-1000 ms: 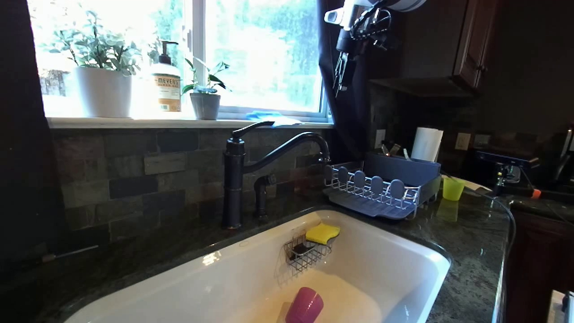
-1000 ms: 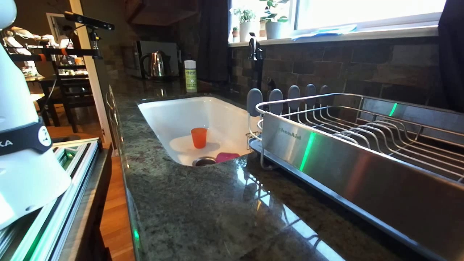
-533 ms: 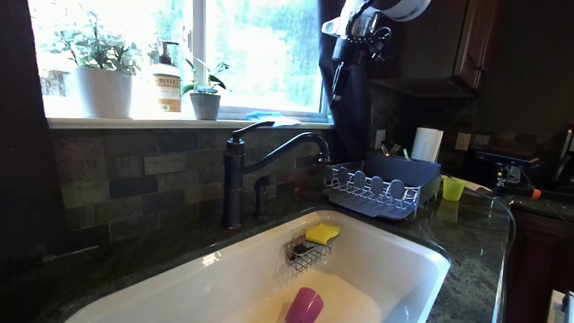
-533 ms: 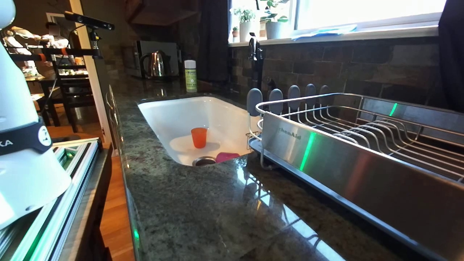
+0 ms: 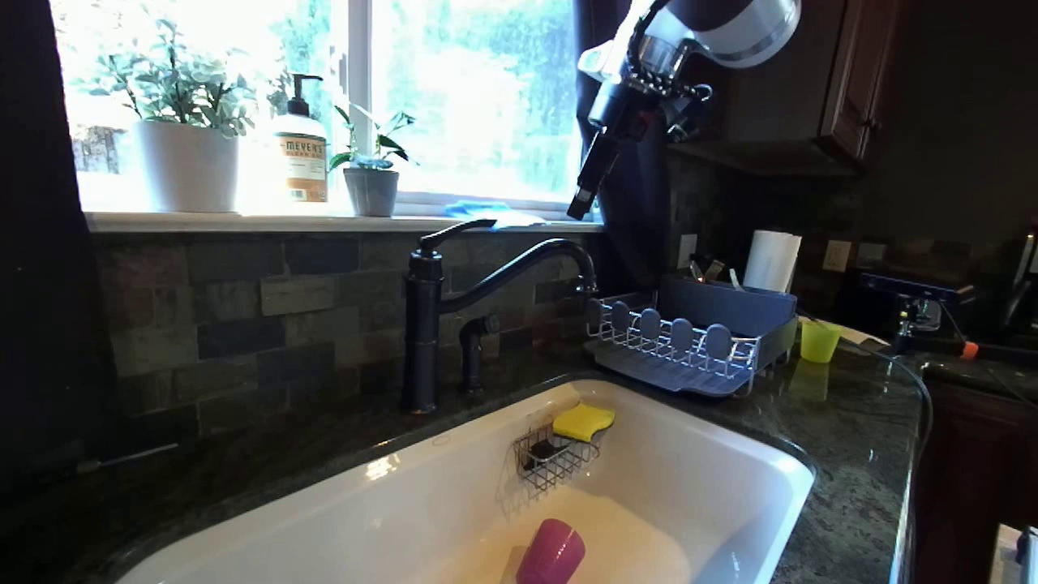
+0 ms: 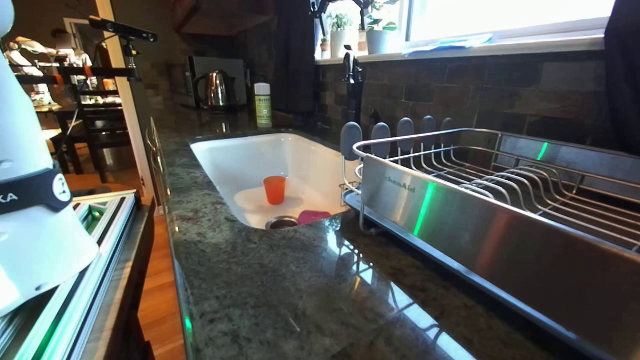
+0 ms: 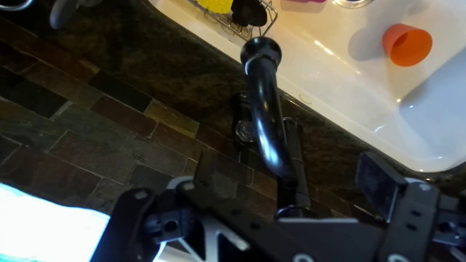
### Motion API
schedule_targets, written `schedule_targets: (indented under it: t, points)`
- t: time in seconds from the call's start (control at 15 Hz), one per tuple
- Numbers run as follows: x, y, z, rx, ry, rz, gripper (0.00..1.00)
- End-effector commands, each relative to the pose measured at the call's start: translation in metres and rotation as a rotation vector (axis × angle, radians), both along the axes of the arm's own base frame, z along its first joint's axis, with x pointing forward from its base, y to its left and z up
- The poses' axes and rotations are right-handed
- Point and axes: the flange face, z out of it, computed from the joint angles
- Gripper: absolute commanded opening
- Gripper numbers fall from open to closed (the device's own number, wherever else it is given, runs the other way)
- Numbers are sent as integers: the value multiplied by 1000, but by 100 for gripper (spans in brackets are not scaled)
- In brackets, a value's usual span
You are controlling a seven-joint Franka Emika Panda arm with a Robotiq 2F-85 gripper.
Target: Move the tap slightly to the left
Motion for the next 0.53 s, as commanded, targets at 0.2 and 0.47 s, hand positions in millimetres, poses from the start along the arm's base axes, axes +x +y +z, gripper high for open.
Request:
schedule_targets:
  t: [0.2, 0.47]
  points:
    - [1, -10, -28, 6, 10, -10, 100]
    - [1, 0, -41, 22, 27, 14, 100]
